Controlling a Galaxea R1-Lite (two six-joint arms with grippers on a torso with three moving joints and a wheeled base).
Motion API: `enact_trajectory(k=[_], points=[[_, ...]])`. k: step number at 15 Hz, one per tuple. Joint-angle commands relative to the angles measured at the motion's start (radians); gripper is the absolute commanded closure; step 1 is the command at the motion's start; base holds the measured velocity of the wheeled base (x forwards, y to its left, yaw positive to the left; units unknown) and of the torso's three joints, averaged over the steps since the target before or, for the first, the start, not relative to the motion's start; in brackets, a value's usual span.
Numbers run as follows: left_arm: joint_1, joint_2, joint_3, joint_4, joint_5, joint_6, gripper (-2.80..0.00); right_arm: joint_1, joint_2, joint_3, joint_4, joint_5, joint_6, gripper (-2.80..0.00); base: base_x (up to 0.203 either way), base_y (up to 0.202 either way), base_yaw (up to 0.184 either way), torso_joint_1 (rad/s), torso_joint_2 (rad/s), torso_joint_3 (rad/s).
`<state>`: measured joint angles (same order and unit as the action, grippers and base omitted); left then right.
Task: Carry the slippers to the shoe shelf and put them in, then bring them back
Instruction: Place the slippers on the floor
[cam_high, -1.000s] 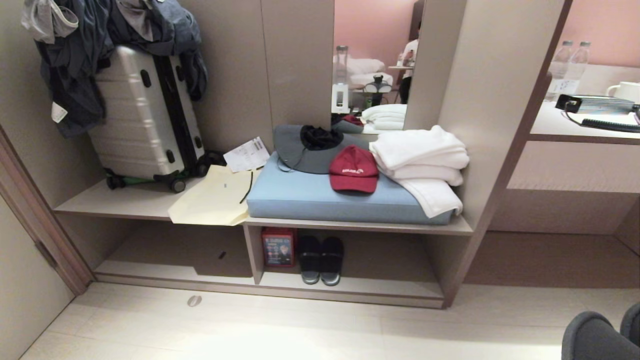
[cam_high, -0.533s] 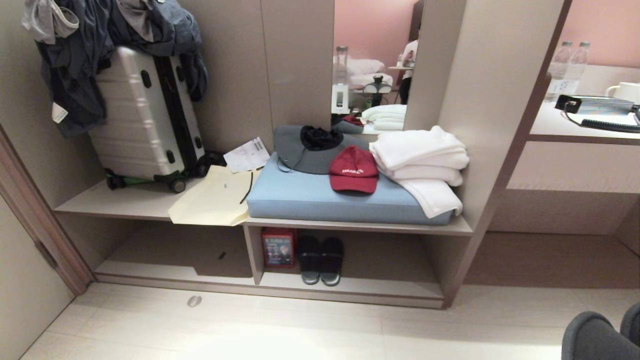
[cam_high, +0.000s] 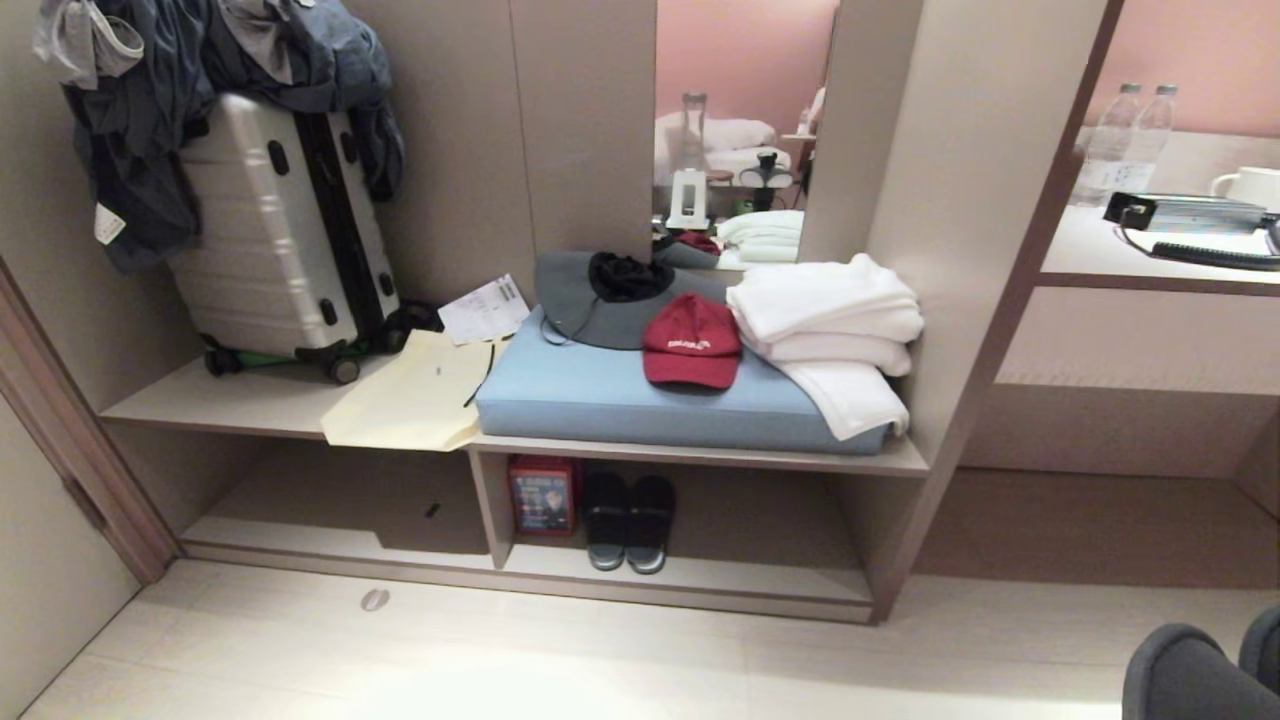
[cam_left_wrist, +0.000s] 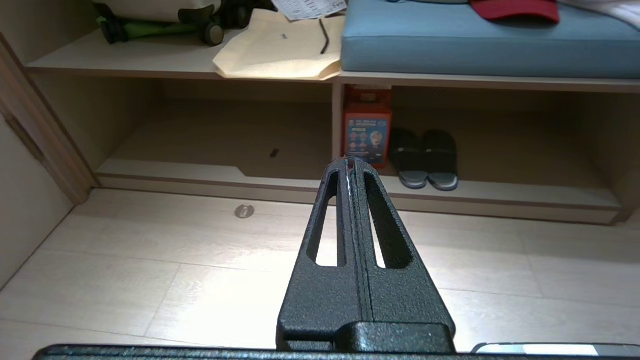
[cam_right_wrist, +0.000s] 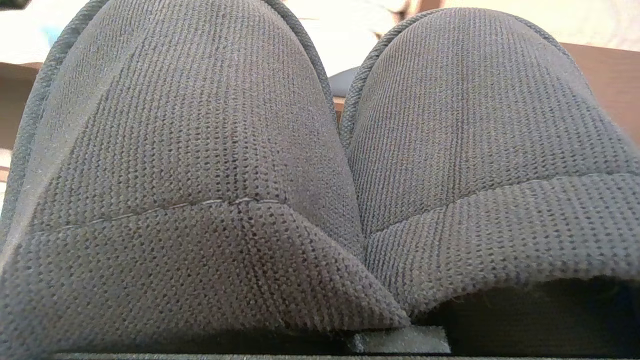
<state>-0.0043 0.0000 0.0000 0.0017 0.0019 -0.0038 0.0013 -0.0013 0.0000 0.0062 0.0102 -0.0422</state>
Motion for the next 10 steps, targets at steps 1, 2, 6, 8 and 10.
enact_trajectory(k=[1, 2, 6, 8, 10], points=[[0.0, 0.002, 0.002, 0.0, 0.001, -0.001, 0.0, 0.0, -0.002, 0.002, 0.0, 0.0, -0.001, 0.0, 0.0, -0.196, 0.002, 0.002, 0.0, 0.002], [0.0, 0.002, 0.002, 0.001, 0.001, 0.001, 0.0, 0.0, 0.0, 0.002, 0.0, 0.0, -0.001, 0.0, 0.0, -0.193, 0.002, 0.001, 0.01, 0.002], [0.0, 0.002, 0.002, 0.0, 0.001, -0.001, 0.0, 0.0, -0.002, 0.002, 0.0, 0.0, -0.001, 0.0, 0.0, -0.199, 0.001, 0.001, 0.0, 0.001], [0.0, 0.002, 0.002, 0.0, 0.001, -0.001, 0.0, 0.0, -0.001, 0.002, 0.0, 0.0, -0.001, 0.0, 0.0, -0.198, 0.0, 0.0, 0.0, 0.004], [0.0, 0.001, 0.002, 0.0, 0.001, -0.001, 0.0, 0.0, -0.001, 0.002, 0.0, 0.0, -0.001, 0.0, 0.0, -0.197, 0.002, 0.002, 0.0, 0.004]])
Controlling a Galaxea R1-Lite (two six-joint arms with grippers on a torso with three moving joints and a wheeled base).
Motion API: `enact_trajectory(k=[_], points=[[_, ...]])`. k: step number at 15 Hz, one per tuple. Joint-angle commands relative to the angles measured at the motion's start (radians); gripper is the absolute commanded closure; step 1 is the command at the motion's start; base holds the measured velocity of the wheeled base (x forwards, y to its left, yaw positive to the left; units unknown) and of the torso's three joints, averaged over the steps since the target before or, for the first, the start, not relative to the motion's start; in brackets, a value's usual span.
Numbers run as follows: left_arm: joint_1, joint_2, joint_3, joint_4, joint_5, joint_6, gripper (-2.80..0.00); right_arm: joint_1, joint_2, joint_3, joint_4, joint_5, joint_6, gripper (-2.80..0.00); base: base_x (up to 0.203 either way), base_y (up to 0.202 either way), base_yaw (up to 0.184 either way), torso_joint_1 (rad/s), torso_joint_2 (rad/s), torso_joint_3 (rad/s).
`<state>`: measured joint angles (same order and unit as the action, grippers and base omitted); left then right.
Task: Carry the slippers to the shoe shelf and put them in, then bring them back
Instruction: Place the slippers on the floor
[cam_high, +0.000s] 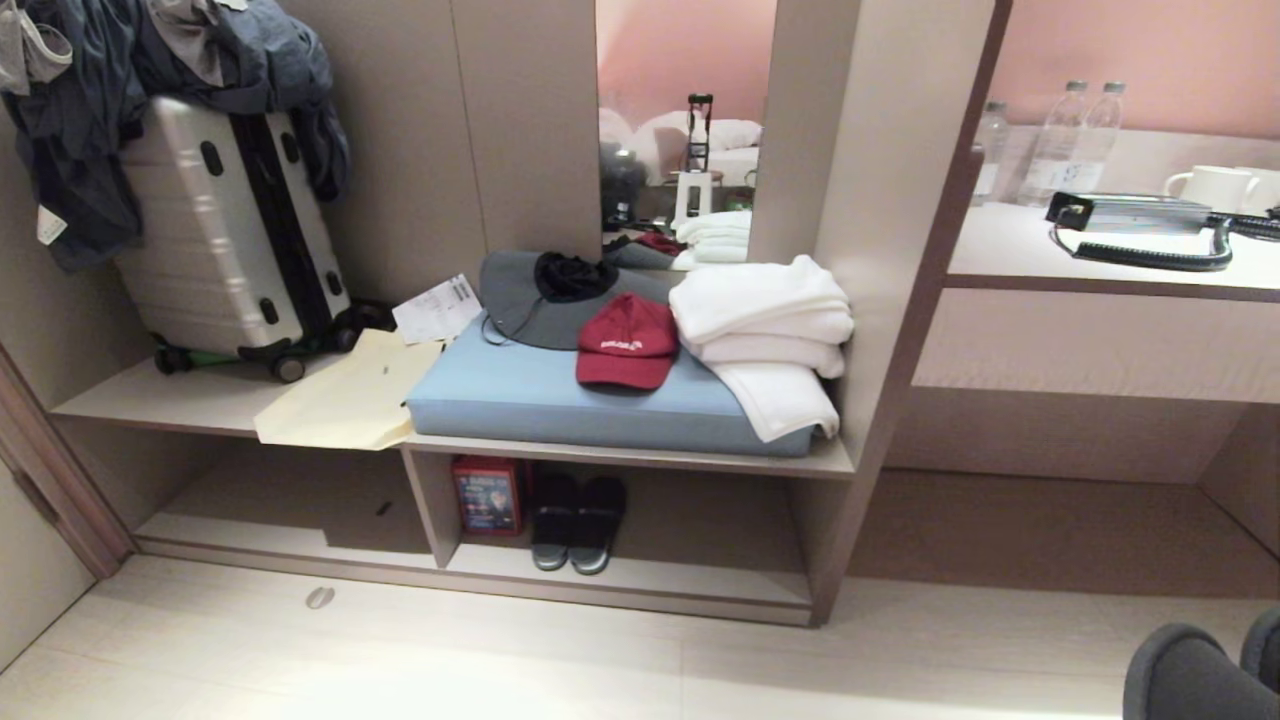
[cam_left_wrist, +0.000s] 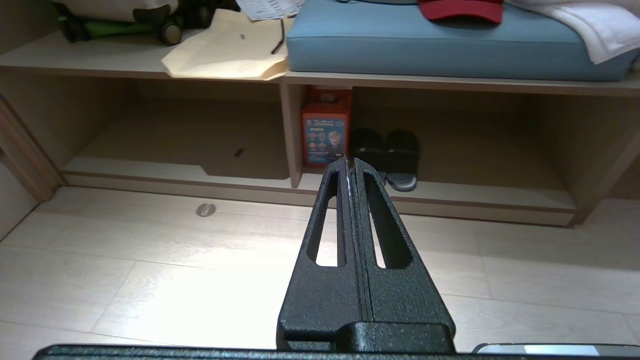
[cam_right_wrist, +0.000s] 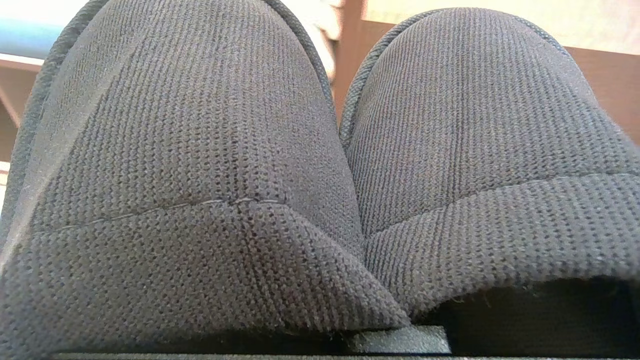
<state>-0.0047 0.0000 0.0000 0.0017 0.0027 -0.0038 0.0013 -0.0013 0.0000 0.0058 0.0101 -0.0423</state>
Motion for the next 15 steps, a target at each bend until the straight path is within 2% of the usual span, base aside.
enact_trajectory(k=[1, 15], points=[[0.0, 0.002, 0.002, 0.0, 0.0, -0.001, 0.0, -0.001, -0.002, 0.002, 0.0, 0.001, -0.001, 0.0, 0.0, -0.195, 0.003, 0.0, 0.0, 0.0], [0.0, 0.0, 0.002, 0.0, 0.001, -0.001, 0.0, 0.0, -0.001, 0.002, 0.0, 0.001, -0.001, 0.0, 0.0, -0.195, 0.002, 0.004, 0.0, 0.002]])
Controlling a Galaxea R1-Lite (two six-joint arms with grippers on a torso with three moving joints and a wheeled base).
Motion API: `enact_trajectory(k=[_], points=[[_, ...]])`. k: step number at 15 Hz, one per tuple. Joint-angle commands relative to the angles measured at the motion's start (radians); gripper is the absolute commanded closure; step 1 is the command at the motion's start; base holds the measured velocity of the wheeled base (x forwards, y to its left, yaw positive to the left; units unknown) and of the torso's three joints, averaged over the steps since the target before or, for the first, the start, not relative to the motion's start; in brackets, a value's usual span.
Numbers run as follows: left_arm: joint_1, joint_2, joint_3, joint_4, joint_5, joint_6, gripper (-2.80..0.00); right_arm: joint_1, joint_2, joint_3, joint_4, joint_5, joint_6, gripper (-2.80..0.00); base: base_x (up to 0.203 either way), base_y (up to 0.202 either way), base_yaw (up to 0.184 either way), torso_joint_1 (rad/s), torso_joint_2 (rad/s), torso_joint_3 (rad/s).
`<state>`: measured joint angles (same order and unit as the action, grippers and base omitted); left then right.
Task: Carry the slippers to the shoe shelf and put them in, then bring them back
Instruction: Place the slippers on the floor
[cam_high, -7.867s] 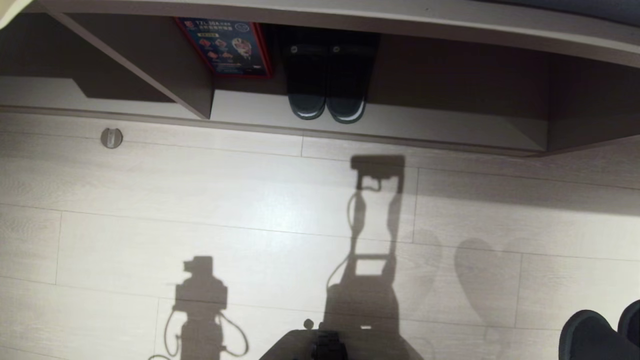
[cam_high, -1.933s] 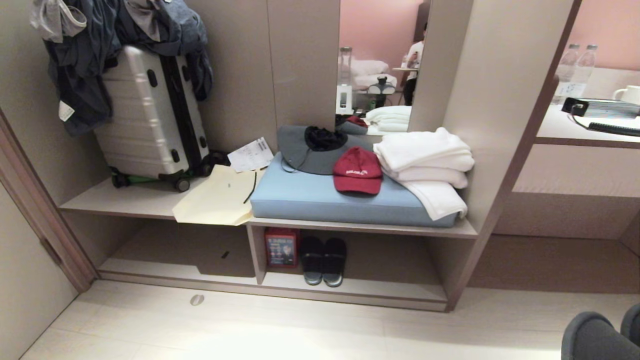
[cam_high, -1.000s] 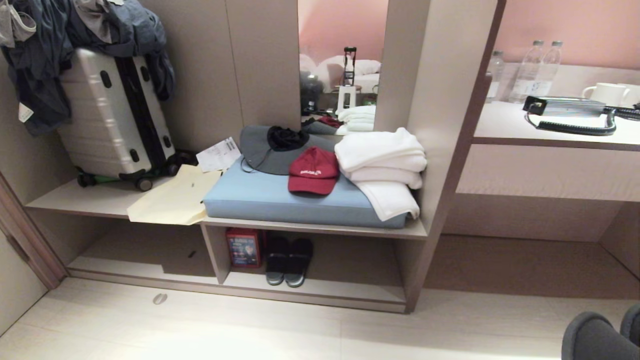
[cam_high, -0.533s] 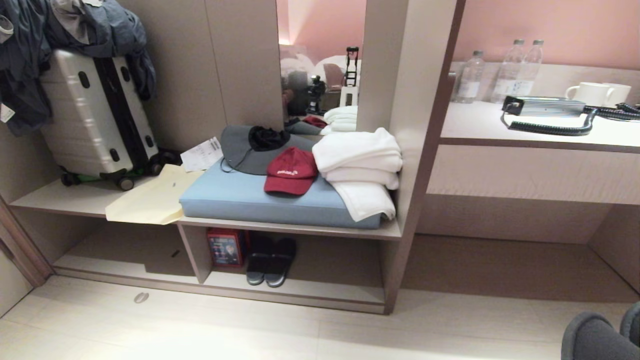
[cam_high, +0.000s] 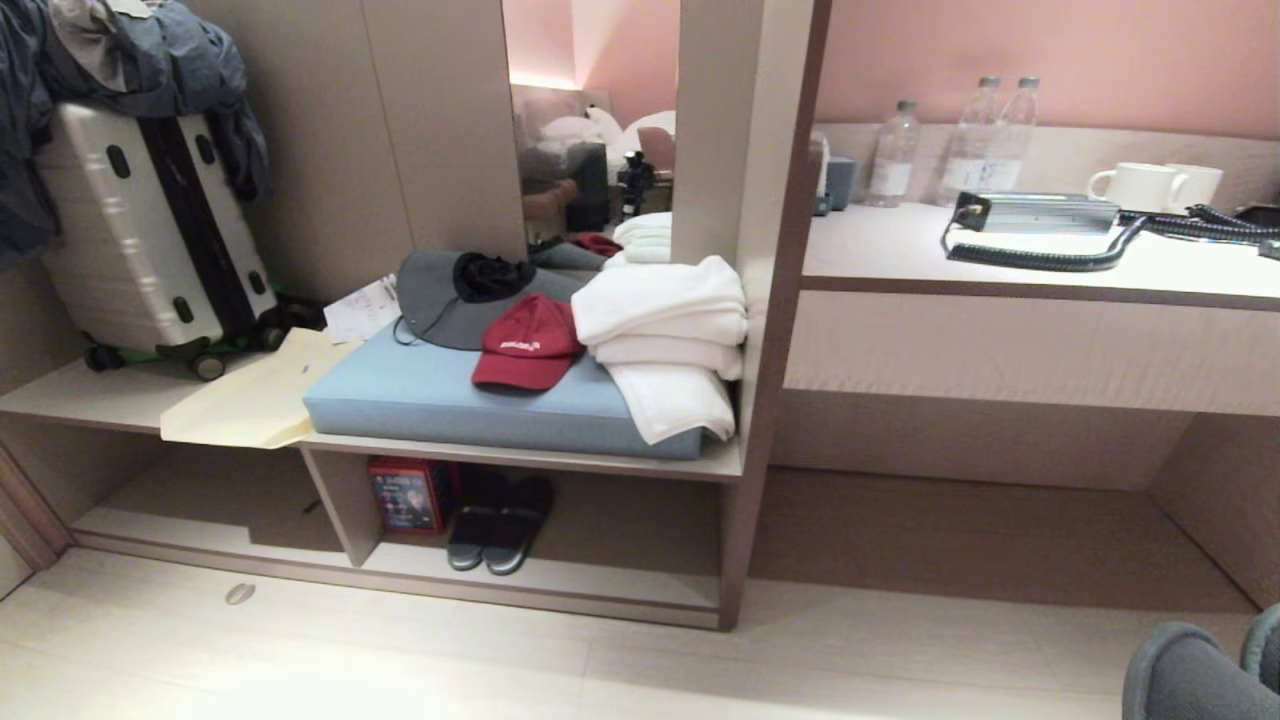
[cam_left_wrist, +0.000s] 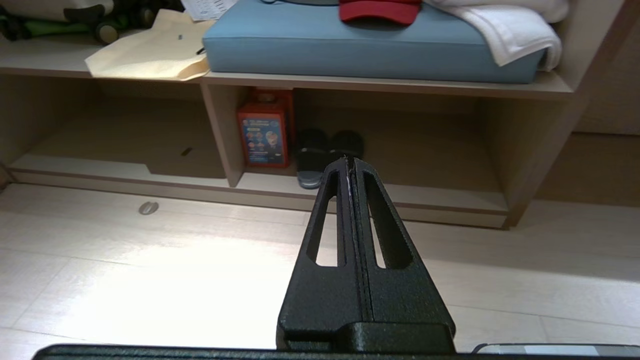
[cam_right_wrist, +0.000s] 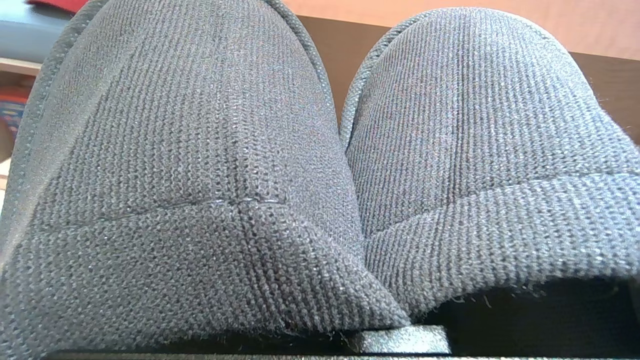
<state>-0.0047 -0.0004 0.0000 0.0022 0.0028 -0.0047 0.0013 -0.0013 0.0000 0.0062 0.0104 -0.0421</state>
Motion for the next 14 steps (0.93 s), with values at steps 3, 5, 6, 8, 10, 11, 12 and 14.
enact_trajectory(k=[3, 5, 6, 8, 10, 11, 12, 14], points=[[0.0, 0.0, 0.002, -0.001, 0.002, -0.001, 0.0, 0.0, -0.002, 0.002, 0.0, 0.0, -0.001, 0.0, 0.0, -0.198, 0.002, 0.0, 0.0, 0.002], [0.0, 0.0, 0.002, -0.001, 0.002, -0.001, 0.0, 0.0, -0.002, 0.002, 0.0, 0.0, -0.001, 0.0, 0.0, -0.195, 0.001, 0.002, 0.0, 0.003], [0.0, 0.0, 0.002, -0.001, 0.002, -0.001, 0.0, 0.0, -0.002, 0.002, 0.0, 0.0, -0.001, 0.0, 0.0, -0.194, 0.003, 0.007, 0.01, 0.002], [0.0, 0.0, 0.002, -0.001, 0.002, -0.001, 0.0, 0.0, 0.0, 0.002, 0.0, 0.0, -0.001, 0.0, 0.0, -0.192, 0.003, 0.002, 0.0, 0.006], [0.0, 0.0, 0.002, -0.001, 0.002, -0.001, 0.0, 0.0, -0.002, 0.002, 0.0, 0.0, -0.001, 0.0, 0.0, -0.193, 0.004, 0.003, 0.0, 0.002], [0.0, 0.0, 0.002, -0.001, 0.002, -0.001, 0.0, 0.0, 0.0, 0.002, 0.0, 0.0, -0.001, 0.0, 0.0, -0.196, 0.004, 0.005, 0.0, -0.001], [0.0, 0.0, 0.002, -0.001, 0.002, -0.001, 0.0, 0.0, 0.0, 0.002, 0.0, 0.0, -0.001, 0.0, 0.0, -0.198, 0.004, 0.002, 0.0, 0.006], [0.0, 0.0, 0.002, -0.001, 0.002, -0.001, 0.0, -0.001, 0.0, 0.002, 0.0, 0.0, -0.001, 0.0, 0.0, -0.197, 0.003, 0.003, 0.0, 0.01]])
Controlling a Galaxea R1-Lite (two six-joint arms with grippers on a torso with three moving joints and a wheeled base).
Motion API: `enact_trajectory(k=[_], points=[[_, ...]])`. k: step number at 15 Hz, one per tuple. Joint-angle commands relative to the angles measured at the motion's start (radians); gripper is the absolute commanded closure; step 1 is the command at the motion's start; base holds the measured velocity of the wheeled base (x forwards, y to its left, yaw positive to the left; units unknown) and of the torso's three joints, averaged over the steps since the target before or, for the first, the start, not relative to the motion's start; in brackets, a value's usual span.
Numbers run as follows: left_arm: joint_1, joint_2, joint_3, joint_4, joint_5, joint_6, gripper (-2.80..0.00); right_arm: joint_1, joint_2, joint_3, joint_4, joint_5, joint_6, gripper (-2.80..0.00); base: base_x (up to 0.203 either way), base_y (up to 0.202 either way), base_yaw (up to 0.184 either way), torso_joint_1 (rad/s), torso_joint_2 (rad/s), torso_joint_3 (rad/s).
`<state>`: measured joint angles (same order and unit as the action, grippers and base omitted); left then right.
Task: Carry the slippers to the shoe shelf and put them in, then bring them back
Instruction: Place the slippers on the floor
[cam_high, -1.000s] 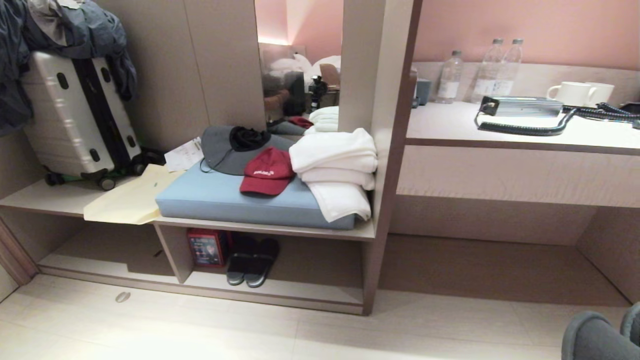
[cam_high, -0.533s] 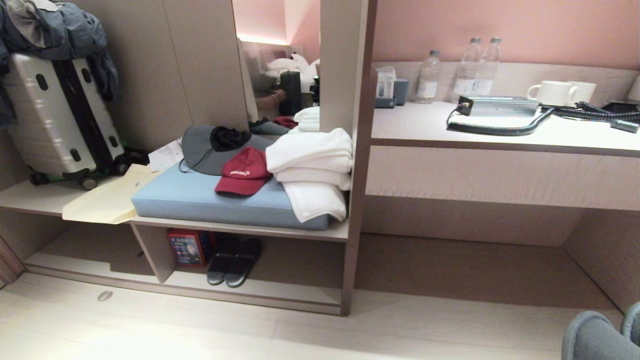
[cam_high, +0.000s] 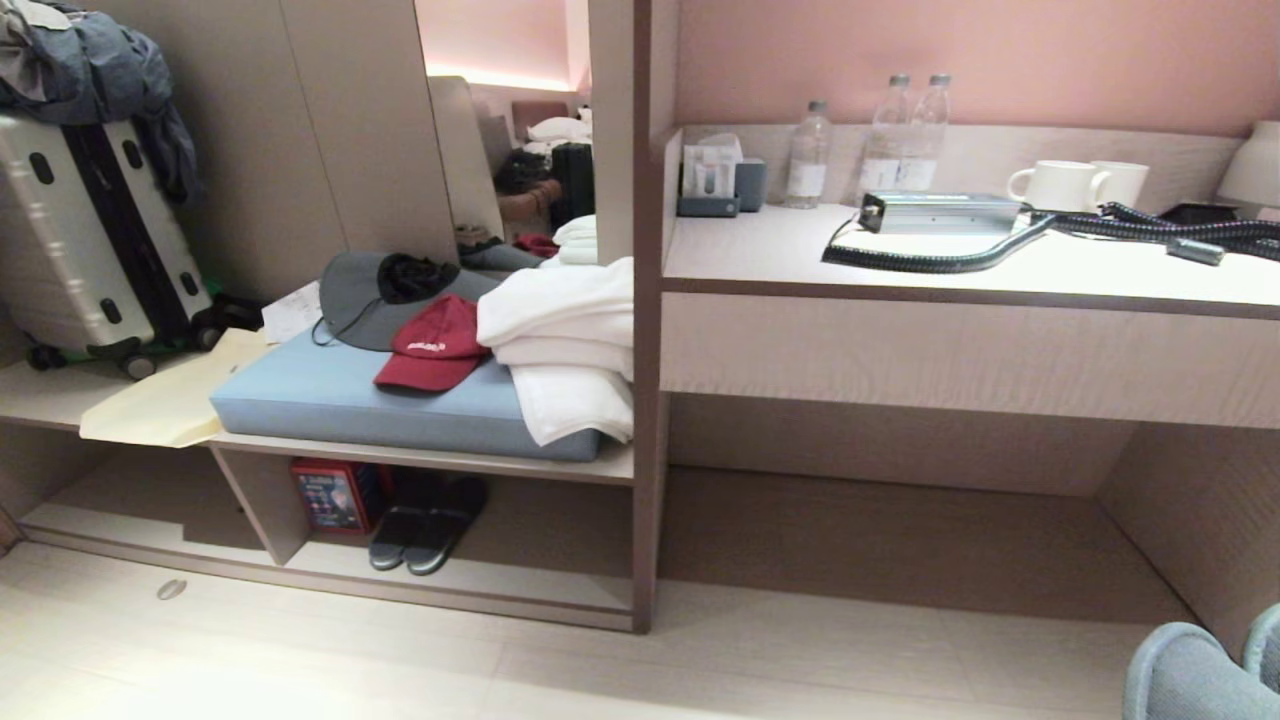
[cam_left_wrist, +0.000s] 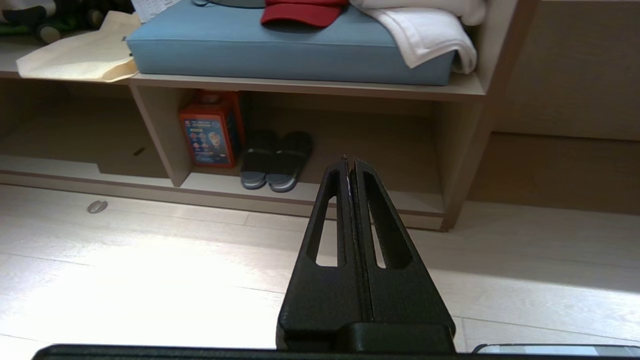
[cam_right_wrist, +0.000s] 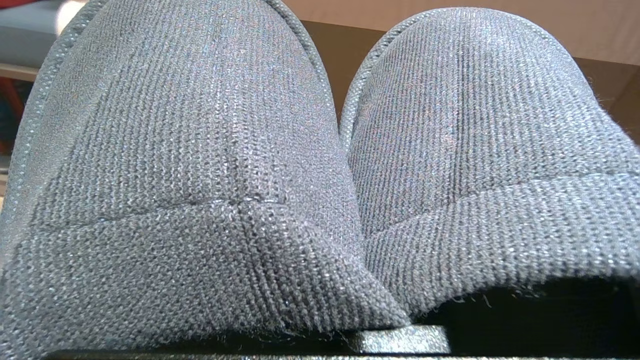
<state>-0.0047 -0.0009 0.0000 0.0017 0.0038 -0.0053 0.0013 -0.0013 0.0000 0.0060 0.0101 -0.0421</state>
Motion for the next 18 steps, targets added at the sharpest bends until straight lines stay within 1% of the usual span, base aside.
enact_trajectory(k=[1, 13, 15, 18], points=[[0.0, 0.001, 0.002, 0.0, 0.001, -0.001, 0.0, -0.001, 0.0, 0.002, 0.0, 0.001, -0.001, 0.0, 0.0, -0.199, 0.0, 0.011, 0.0, -0.002], [0.0, 0.001, 0.002, 0.0, 0.001, -0.001, 0.0, 0.0, -0.002, 0.002, 0.0, 0.001, -0.001, 0.0, 0.0, -0.195, 0.002, 0.001, 0.0, 0.002], [0.0, 0.001, 0.002, 0.0, -0.001, -0.001, 0.0, 0.0, -0.002, 0.002, 0.0, 0.001, -0.001, 0.0, 0.0, -0.102, 0.003, 0.002, 0.0, 0.001], [0.0, 0.001, 0.002, 0.001, -0.001, -0.001, 0.0, 0.0, -0.001, 0.002, 0.0, 0.001, -0.001, 0.0, 0.0, 0.0, 0.0, 0.0, 0.0, 0.0]])
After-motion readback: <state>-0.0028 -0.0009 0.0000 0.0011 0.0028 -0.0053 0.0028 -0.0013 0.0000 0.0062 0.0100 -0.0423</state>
